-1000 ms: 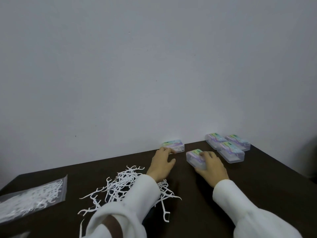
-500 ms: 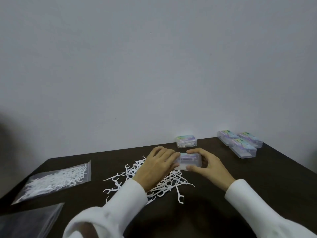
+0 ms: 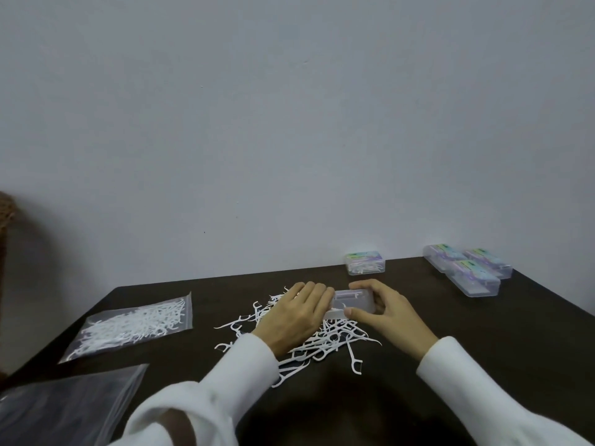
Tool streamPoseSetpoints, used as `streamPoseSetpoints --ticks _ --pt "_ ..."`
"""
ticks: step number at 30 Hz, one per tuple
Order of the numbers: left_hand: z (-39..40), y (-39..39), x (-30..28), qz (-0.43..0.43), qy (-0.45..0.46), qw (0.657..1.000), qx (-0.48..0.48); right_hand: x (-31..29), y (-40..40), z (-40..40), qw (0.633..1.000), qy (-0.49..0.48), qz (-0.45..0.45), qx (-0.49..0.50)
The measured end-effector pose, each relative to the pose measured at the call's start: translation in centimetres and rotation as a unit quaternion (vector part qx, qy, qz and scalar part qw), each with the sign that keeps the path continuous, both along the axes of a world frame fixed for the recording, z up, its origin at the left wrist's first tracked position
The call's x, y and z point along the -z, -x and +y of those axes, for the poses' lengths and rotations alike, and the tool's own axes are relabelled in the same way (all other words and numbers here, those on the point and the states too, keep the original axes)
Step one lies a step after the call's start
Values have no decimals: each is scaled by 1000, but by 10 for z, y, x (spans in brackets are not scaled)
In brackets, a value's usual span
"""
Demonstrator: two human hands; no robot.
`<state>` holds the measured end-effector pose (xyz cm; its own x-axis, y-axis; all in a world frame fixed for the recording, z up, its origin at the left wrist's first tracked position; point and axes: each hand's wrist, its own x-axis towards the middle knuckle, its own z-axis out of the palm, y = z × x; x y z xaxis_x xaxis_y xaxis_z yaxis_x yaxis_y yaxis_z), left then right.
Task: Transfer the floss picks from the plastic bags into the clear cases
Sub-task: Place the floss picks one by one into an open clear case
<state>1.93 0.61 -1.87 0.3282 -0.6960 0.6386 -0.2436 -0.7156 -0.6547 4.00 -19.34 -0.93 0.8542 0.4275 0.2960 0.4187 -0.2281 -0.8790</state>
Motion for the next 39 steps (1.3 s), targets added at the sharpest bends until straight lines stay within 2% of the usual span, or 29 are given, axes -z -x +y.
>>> streamPoseSetpoints --ticks 6,12,15,17,20,24,26,30,32,36,39 --pt "-3 -12 -5 -9 48 999 -19 8 4 -10 999 -19 -13 -25" --pt "-24 -34 -19 55 125 990 -33 9 -1 -27 996 2 -92 23" --pt "-36 -42 -23 121 133 982 -59 6 -4 -36 993 62 -91 50" --pt "-45 -46 -24 147 132 978 -73 6 -7 -46 991 98 -71 58" --pt "-56 -49 -17 151 142 976 -68 12 -12 -65 994 89 -14 64" --pt "-58 -42 -10 286 182 935 -105 22 -24 -84 990 68 71 100" --pt "-53 -39 -5 312 185 922 -137 27 -31 -89 986 71 112 106" --pt "-38 -34 3 343 210 905 -138 32 -39 -91 980 82 150 101" --pt "-29 -30 6 360 214 898 -134 34 -38 -91 978 107 142 108" --pt "-13 -21 11 387 240 880 -135 31 -29 -78 966 154 53 203" --pt "2 -14 17 400 253 869 -143 27 -21 -65 959 185 25 212"
